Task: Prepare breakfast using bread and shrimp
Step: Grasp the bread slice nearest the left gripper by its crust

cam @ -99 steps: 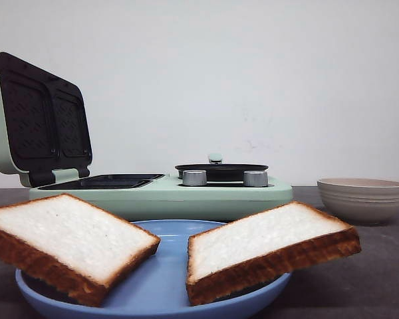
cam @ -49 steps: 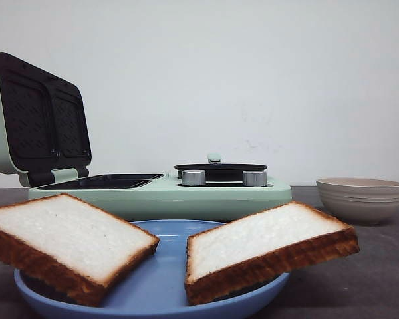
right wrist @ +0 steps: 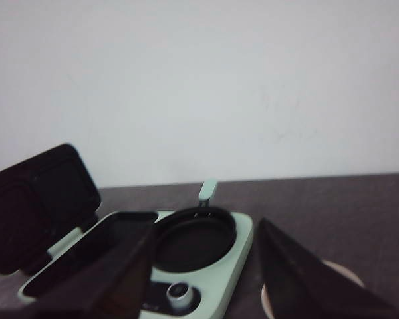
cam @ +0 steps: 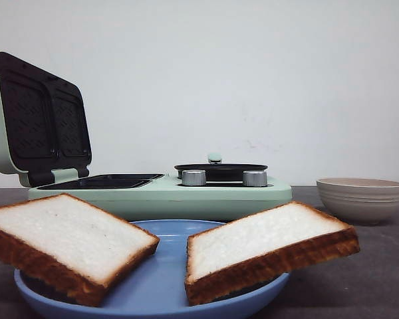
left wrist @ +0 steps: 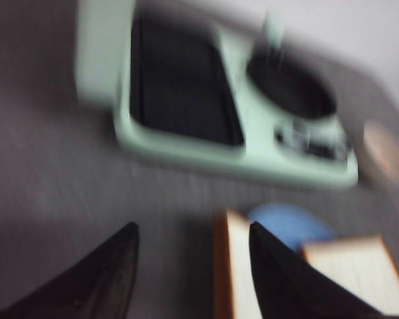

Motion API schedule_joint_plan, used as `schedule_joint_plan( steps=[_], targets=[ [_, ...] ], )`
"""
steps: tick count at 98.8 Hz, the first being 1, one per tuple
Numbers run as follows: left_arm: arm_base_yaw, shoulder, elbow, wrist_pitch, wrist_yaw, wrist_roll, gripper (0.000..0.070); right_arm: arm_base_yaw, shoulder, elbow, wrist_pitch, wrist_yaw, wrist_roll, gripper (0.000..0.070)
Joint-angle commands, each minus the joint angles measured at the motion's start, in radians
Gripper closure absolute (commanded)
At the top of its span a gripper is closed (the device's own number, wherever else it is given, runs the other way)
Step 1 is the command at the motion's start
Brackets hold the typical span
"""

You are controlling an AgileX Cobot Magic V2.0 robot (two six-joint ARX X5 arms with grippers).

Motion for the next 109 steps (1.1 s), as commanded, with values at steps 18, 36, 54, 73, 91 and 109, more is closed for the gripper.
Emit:
schedule_joint_plan(
  steps=[18,36,54,73,91,109],
  targets=[
    [-0.002,0.206,0.011,-0.007,0.175,-0.053,0.0298,0.012,0.001,0.010,-0.021,-0.005,0.016,0.0358],
    [-0.015,0.265,0.011,0.058,0.228,-0.023,0.0294,0.034,0.001,0.010,-0.034,-0.005,0.013,0.0358],
    [-0.053,0.367,0.011,0.062,0.345,0.037,0.0295,0.040,0.001,0.010,-0.034,-0.003,0.012,0.0358],
    [-0.058,0.546,0.011,0.062,0.389,0.111,0.0295,0.045,0.001,0.010,-0.034,-0.004,0.014,0.0359],
    [-0.058,0.685,0.011,0.103,0.410,0.133,0.0294,0.059,0.001,0.010,-0.039,-0.012,0.021,0.0359],
    [-0.058,0.779,0.011,0.171,0.476,0.146,0.0295,0.059,0.000,0.010,-0.058,-0.012,0.021,0.0359]
  ],
)
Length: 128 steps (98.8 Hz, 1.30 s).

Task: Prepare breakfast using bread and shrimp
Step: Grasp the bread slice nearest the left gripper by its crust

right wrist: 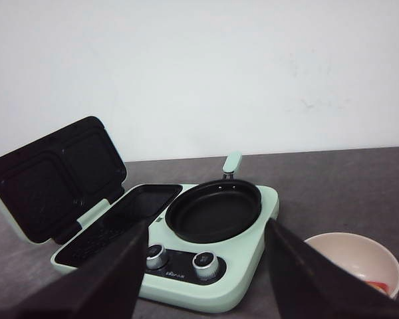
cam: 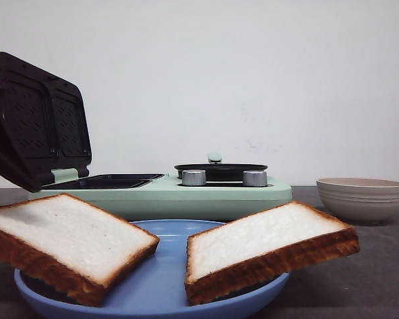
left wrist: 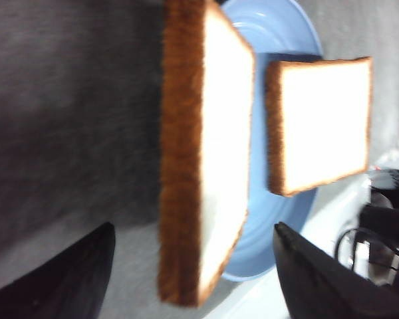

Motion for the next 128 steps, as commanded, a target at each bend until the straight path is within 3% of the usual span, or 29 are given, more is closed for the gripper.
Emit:
schedule_joint_plan(
  steps=[1,12,32,54,72,85,128],
  targets=[
    [-0.003,0.032,0.011,0.014,0.011,0.031,0.0295,0.004,0.000,0.010,0.000,-0.004,0.011,0.0359],
    [-0.003,0.076,0.011,0.016,0.010,0.041,0.0340,0.004,0.000,0.010,-0.005,-0.004,0.010,0.0359],
    [-0.003,0.121,0.011,0.031,0.010,0.060,0.0700,0.004,0.000,0.010,-0.005,-0.001,0.002,0.0359],
    [-0.003,0.118,0.014,0.039,0.025,0.100,0.0700,0.004,0.001,0.010,-0.005,0.010,-0.004,0.0360],
    [-0.002,0.113,0.016,0.086,0.159,0.090,0.0700,0.004,0.001,0.010,-0.005,0.016,-0.005,0.0360],
    [-0.002,0.096,0.018,0.105,0.166,0.079,0.0700,0.004,0.001,0.010,-0.008,0.015,-0.006,0.0360],
    [0.040,0.047,0.018,0.273,0.215,-0.078,0.0700,0.004,0.001,0.010,-0.029,0.015,-0.024,0.0360]
  ],
)
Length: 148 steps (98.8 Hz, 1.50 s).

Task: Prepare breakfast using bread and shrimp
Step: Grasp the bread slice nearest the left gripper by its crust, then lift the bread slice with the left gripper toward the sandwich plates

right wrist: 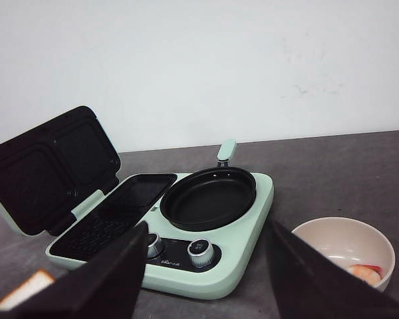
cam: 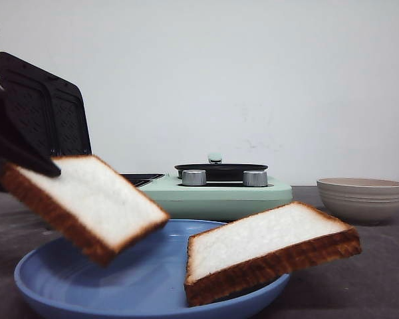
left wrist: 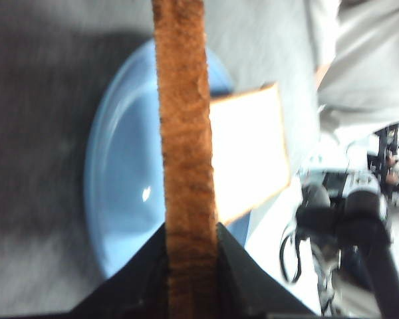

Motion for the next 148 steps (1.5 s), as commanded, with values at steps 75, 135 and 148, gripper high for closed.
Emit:
schedule_joint_plan(
  steps=[75,135,148],
  targets=[
    [0.005,-0.111,0.216,0.564,-0.384,-0.456,0.0697,0.004,0.001,0.010,0.000,0.005,-0.015,0.0360],
    [-0.040,0.258,0.830,-0.039,-0.731,-0.031,0.0696,0.004,0.001,0.010,-0.004,0.004,-0.014,0.0360],
    [-0.078,0.349,0.951,-0.126,-0.817,0.066,0.0696,0.004,0.001,0.010,-0.012,0.005,-0.015,0.0361]
  ],
)
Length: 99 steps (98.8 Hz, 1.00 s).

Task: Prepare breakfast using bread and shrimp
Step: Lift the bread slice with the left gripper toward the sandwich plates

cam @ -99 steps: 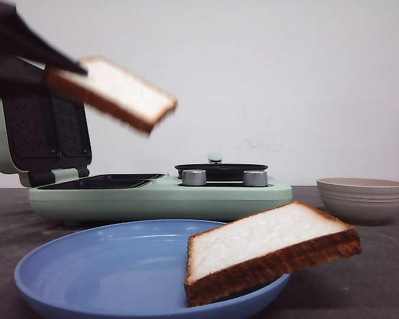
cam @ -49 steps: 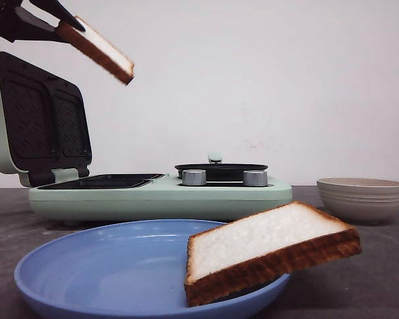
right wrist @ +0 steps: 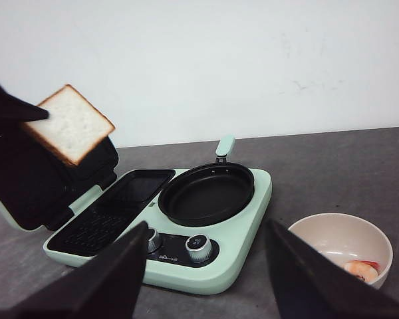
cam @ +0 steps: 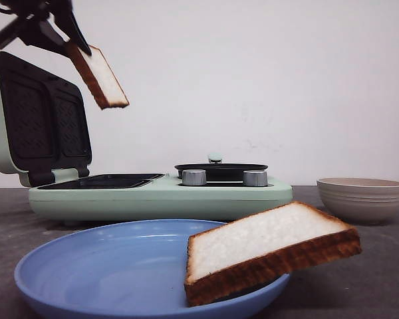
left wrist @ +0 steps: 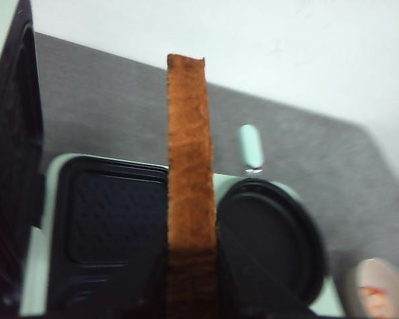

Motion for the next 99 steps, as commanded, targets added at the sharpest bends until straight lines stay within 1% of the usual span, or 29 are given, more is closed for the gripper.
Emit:
schedule_joint_plan(
  steps=[1,9,21,35,52,59,64,77,85,99],
  targets=[
    [-0.018,0.046,0.070,-0.017,-0.036,0.100,0.0696,0.004,0.001,0.010,0.000,0.004,-0.008,0.0361],
    [-0.034,0.094,0.124,-0.046,-0.078,0.123,0.0696,0.004,0.001,0.010,-0.012,0.004,-0.008,0.0360],
    [-0.054,0.148,0.165,-0.051,-0.155,0.142,0.0696,0.004,0.001,0.010,-0.031,0.004,-0.009,0.0361],
    [-0.079,0.194,0.171,-0.050,-0.251,0.213,0.0696,0.004,0.001,0.010,-0.050,0.004,-0.008,0.0361],
    [-0.109,0.244,0.171,-0.043,-0.319,0.284,0.0696,0.004,0.001,0.010,-0.064,0.004,-0.009,0.0361],
    [-0.120,0.263,0.171,-0.030,-0.360,0.305,0.0696,0.004,0.001,0.010,-0.068,0.004,-0.011,0.0361],
    [-0.125,0.276,0.171,-0.021,-0.378,0.313,0.0696,0.004,0.001,0.010,-0.071,0.004,-0.012,0.0361],
    [-0.128,0.303,0.171,-0.035,-0.381,0.313,0.0696,0.004,0.001,0.010,-0.084,0.004,-0.012,0.0361],
    [-0.134,0.314,0.171,-0.043,-0.404,0.315,0.0697,0.004,0.001,0.010,-0.091,0.004,-0.013,0.0361],
    [-0.153,0.329,0.171,-0.029,-0.422,0.372,0.0696,0.004,0.001,0.010,-0.094,0.004,-0.014,0.0361]
  ],
)
